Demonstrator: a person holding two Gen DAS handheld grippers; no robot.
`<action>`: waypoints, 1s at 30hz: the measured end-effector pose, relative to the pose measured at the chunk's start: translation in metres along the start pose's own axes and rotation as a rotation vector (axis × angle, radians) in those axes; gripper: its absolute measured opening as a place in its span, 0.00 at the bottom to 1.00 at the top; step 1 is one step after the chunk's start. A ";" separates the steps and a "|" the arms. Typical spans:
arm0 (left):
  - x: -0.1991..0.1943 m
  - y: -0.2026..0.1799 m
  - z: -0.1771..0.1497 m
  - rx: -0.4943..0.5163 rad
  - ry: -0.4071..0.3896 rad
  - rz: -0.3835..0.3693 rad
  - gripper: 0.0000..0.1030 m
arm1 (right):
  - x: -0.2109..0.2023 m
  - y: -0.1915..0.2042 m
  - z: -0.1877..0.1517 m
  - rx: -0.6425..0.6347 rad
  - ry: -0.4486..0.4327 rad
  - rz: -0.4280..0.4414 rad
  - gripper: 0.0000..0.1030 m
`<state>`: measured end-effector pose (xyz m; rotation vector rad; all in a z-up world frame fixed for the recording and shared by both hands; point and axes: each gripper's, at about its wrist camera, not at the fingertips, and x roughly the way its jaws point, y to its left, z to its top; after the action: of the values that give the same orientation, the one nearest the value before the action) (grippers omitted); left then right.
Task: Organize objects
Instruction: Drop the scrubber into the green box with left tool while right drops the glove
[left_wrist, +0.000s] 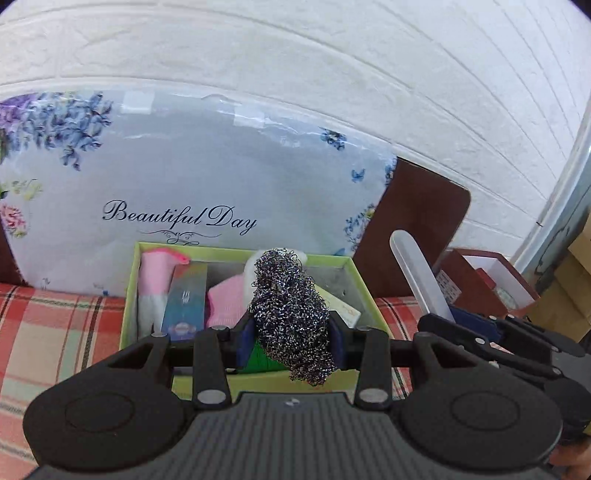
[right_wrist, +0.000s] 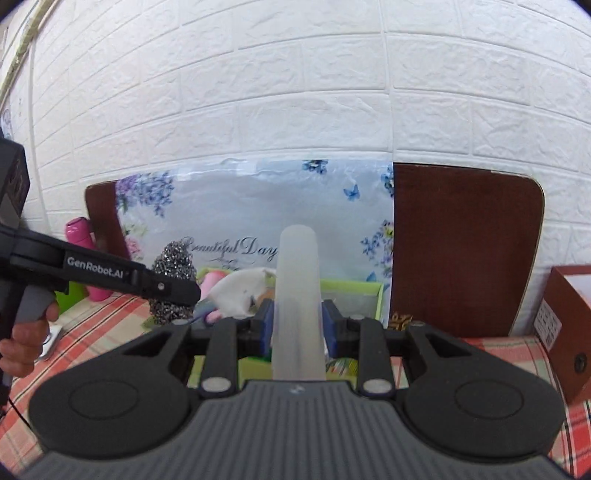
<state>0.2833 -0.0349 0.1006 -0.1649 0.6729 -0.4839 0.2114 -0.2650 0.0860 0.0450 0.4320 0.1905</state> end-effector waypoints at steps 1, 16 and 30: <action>0.008 0.002 0.005 -0.008 0.004 0.002 0.41 | 0.010 -0.004 0.002 0.000 0.004 -0.004 0.26; 0.104 0.034 0.004 0.034 0.090 0.118 0.50 | 0.122 -0.025 -0.037 -0.019 0.177 0.008 0.27; 0.018 0.013 -0.006 -0.018 -0.040 0.145 0.78 | 0.045 -0.036 -0.025 0.092 0.007 -0.031 0.97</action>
<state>0.2963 -0.0319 0.0823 -0.1409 0.6448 -0.3345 0.2471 -0.2917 0.0419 0.1279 0.4480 0.1398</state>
